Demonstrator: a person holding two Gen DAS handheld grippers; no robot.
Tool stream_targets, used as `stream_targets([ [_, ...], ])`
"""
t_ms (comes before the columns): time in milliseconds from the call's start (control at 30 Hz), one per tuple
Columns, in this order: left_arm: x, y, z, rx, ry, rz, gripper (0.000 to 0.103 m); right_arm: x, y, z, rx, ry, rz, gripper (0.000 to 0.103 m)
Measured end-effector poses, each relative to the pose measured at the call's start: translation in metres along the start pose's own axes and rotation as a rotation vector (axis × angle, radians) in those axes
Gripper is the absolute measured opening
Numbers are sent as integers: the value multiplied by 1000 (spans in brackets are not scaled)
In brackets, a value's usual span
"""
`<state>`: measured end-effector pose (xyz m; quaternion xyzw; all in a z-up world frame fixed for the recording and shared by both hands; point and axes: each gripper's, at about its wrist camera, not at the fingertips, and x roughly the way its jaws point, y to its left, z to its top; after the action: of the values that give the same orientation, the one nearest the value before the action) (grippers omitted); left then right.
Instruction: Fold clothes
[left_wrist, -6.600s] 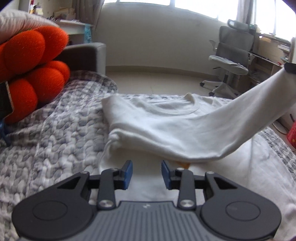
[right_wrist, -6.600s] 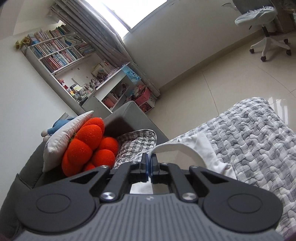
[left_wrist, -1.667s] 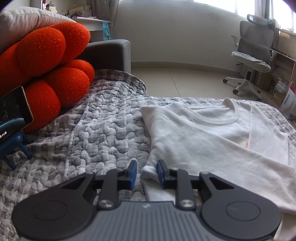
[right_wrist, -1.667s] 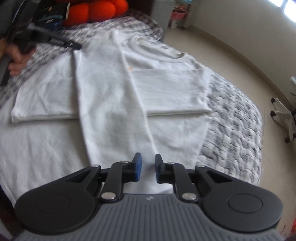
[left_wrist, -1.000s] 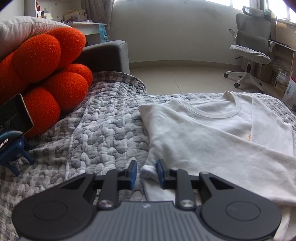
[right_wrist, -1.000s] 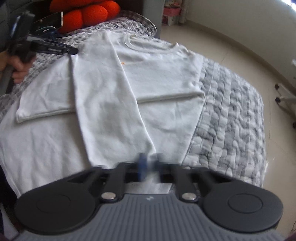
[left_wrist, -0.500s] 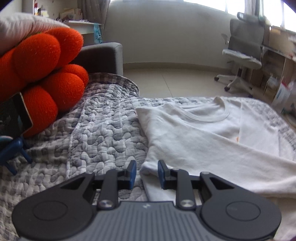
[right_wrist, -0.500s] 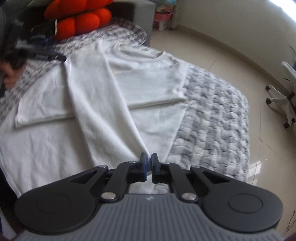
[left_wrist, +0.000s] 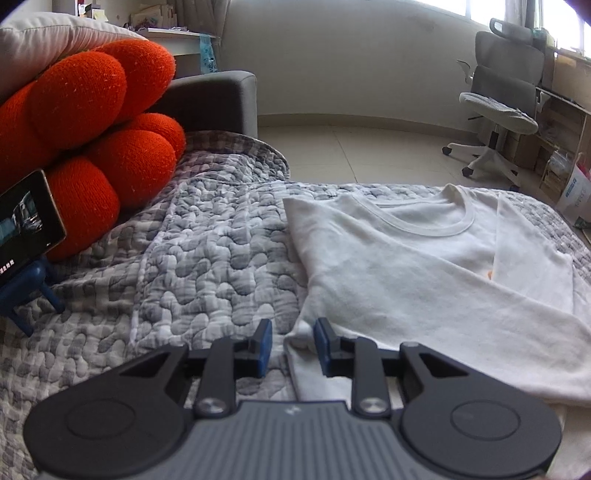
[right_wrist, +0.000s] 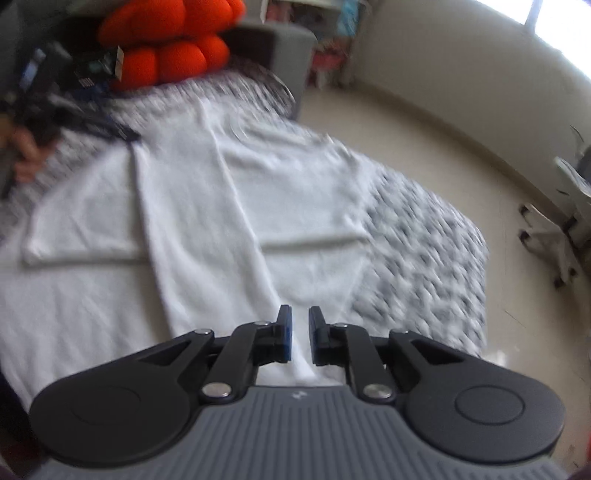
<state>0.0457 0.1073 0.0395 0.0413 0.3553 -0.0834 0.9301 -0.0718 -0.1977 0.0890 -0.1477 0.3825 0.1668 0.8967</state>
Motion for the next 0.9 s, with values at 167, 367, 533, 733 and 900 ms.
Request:
stream_targets([
  [167,-9,1,6,-36,-64,-7,25,18,26,3,-67,56,65,14],
  [367,1,-8,3,-1,-40,22,26,43,45,-1,-134,147,73,14],
  [533,4,-9,2,6,-27,40,26,44,45,0,-129,140,63,14],
  [733,10,-14,0,24,-7,56,26,43,46,2,-119,129,53,14],
  [900,10,-15,-1,32,-5,58,26,42,44,4,-106,118,47,15],
])
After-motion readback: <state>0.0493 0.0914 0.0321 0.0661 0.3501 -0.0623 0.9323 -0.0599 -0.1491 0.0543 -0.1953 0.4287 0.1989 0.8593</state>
